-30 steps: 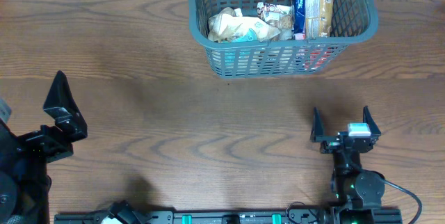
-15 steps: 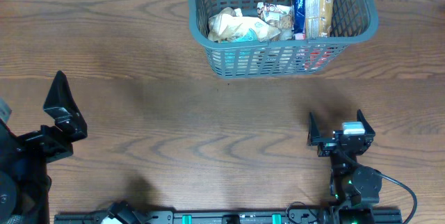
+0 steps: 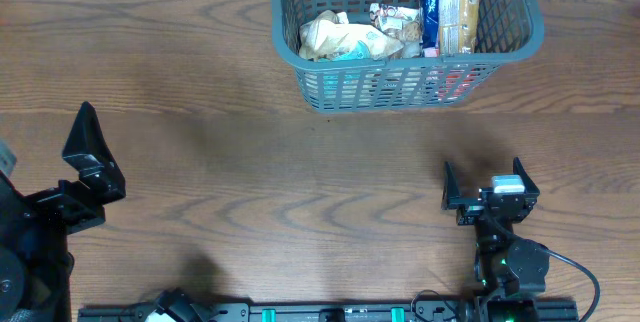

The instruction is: Pack container

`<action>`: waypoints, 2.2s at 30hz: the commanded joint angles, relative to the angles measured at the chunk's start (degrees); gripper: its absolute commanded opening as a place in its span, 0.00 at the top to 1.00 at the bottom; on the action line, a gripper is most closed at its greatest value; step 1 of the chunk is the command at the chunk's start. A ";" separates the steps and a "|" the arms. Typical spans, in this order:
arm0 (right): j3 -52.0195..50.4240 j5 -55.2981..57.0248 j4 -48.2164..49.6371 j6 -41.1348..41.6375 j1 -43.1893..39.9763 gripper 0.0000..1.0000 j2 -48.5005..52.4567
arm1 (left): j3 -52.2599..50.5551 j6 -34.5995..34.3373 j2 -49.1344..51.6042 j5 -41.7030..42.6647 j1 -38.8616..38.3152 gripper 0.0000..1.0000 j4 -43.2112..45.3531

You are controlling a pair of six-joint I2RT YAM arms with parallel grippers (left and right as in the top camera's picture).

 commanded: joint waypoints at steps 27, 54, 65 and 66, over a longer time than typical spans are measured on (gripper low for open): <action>-0.13 -0.46 -0.31 -0.28 0.81 0.01 -0.37 | -5.77 0.39 -0.13 14.38 9.49 0.01 -1.42; -0.13 -0.46 -0.31 -0.28 0.81 0.01 -0.39 | -73.75 21.20 -34.38 60.26 42.80 0.01 58.82; -0.11 -0.46 -0.31 -0.28 0.81 0.01 -0.37 | -89.53 21.18 -46.66 60.24 43.32 0.01 61.00; -0.11 -0.46 -0.31 -0.26 0.81 0.01 -0.39 | -89.92 21.16 -46.99 60.26 43.32 0.01 61.00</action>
